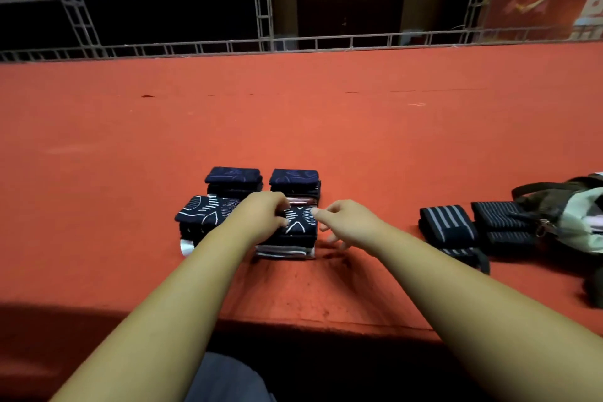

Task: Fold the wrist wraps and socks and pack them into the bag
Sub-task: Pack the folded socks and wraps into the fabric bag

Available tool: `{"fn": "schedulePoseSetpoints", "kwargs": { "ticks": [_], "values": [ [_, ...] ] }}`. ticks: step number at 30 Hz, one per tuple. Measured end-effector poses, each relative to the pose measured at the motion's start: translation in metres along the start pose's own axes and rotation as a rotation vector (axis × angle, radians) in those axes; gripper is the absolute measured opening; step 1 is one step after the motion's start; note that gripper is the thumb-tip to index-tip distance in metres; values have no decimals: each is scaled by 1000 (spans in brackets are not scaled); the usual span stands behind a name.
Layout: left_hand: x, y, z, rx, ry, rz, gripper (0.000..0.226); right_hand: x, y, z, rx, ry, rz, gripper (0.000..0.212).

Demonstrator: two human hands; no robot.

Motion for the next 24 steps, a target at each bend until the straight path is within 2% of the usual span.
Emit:
{"fn": "schedulePoseSetpoints", "kwargs": {
  "ticks": [3,6,8,10,13,16,22,24],
  "values": [
    [-5,-1,-3,-166,-31,40,64,-13,-16,-12,-27,-63,-4,64],
    [-16,-1,-11,-336,-101,118,84,-23,-31,-21,75,-24,38,46],
    [-26,-3,-17,-423,-138,230,93,-28,-36,-25,100,-8,41,31],
    [-37,-3,-22,-453,-139,380,95,-34,-37,-30,68,-38,55,33],
    [-49,-2,-23,-445,-127,589,76,-37,-36,-35,49,-71,91,32],
    [-55,-8,-19,-397,-120,712,54,-36,-38,-42,61,-71,110,32],
    [-55,-23,-7,-206,-54,725,49,-39,-42,-54,5,-44,105,40],
    [-53,-25,-3,-171,-34,717,48,-38,-42,-56,-14,-62,106,54]
  ]
}}
Point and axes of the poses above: each hand's wrist, its own x-axis away from the middle knuckle, its own y-axis out of the back of the hand, z = x × y, the point moved 4 cm from there along -x, towards the middle knuckle, and after that the axes turned 15 degrees about -x, right-handed, at the moved point
